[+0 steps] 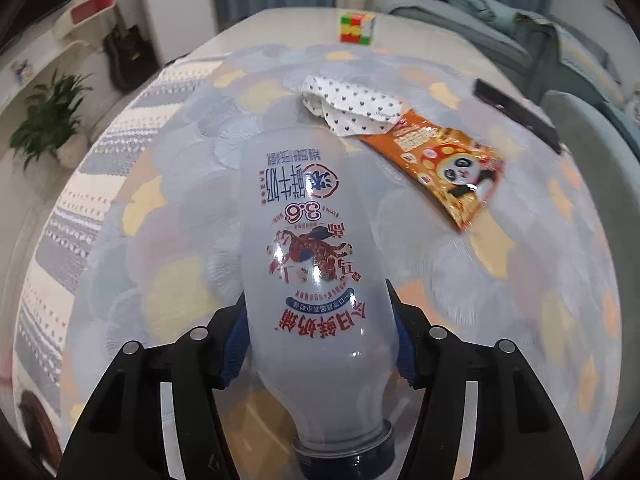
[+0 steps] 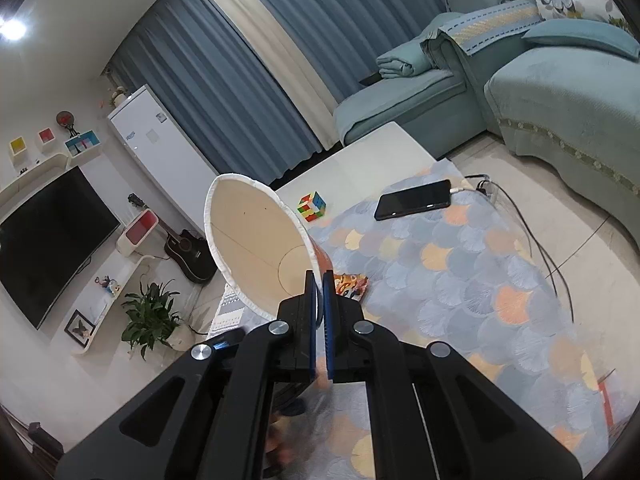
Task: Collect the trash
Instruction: 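Grasp the clear milk bottle with the left gripper and lift it, then carry the bottle and cup over the blue basket and open both grippers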
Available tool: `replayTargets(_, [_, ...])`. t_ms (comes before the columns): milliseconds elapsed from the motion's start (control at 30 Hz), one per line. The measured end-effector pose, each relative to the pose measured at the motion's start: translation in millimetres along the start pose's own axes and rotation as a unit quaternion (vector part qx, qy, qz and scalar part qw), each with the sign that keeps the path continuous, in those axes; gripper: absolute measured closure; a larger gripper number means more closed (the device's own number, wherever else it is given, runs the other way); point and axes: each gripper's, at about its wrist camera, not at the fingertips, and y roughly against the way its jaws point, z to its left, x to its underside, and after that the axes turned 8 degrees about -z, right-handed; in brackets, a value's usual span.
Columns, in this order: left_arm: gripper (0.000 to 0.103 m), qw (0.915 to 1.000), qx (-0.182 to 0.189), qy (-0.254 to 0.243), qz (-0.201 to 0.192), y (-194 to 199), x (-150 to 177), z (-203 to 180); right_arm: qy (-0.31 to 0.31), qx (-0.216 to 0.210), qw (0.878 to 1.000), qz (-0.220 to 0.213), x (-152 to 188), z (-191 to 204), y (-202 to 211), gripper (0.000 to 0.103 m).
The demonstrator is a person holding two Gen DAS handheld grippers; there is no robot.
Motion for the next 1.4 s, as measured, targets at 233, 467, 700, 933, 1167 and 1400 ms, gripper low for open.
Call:
replayTargets(233, [0.046,0.9867,0.095,-0.073,-0.109,110,14,22,0.027,0.016,0.999,-0.013,-3,-1,25,0.101])
replayTargets(467, [0.046,0.9611,0.199,-0.075,-0.176,211,48,38,0.062,0.033,0.997,-0.034,-7,1,66,0.101])
replayTargets(700, [0.046,0.9494,0.225,-0.129,-0.177,218,91,23,0.078,0.060,0.994,-0.051,7,-4,131,0.101])
replayTargets(933, [0.046,0.9194,0.300,-0.180,-0.180,234,112,14,0.064,0.083,0.989,-0.102,36,-35,244,0.101])
replayTargets(1167, [0.046,0.8765,0.402,-0.213,-0.159,258,136,-26,0.011,0.172,0.973,-0.157,90,-95,355,0.101])
replayTargets(1400, [0.046,0.8148,0.499,-0.269,-0.123,291,178,-124,-0.022,0.289,0.940,-0.181,131,-146,421,0.101])
